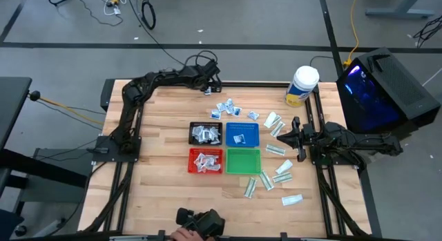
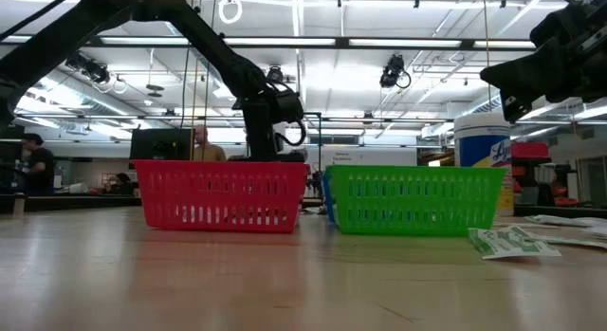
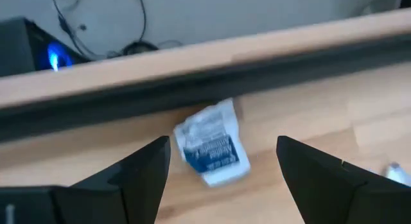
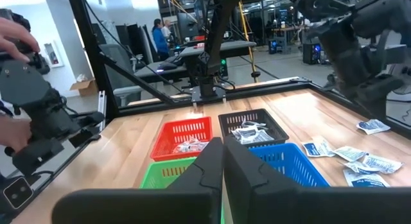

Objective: Pick & Place First Aid Supplies
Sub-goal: Put the blue alcohol pad into the blue bin

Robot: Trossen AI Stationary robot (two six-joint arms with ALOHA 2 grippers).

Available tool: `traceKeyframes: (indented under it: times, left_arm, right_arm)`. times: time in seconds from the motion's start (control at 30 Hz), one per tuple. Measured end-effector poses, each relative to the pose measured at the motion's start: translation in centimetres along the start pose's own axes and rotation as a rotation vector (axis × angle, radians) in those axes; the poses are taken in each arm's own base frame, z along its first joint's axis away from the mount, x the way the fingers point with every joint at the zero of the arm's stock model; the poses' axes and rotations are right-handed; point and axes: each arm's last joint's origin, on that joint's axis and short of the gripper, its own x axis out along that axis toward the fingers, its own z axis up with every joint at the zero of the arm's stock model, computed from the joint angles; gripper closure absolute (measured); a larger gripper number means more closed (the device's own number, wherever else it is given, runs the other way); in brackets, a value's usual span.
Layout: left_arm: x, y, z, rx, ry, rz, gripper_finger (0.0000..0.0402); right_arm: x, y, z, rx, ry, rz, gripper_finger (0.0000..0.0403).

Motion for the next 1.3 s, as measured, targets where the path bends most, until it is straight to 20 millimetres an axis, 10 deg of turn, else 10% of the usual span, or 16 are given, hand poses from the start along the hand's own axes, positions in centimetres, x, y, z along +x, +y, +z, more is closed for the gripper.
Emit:
traceKeyframes:
  times: [1.3]
  left_arm:
    - [0.7, 2.1, 1.7, -0.031, 0.178, -0.101, 0.0108]
  right_arm:
    - [0.0, 0.0, 0.0, 0.0, 0.0, -0.005, 0.0385]
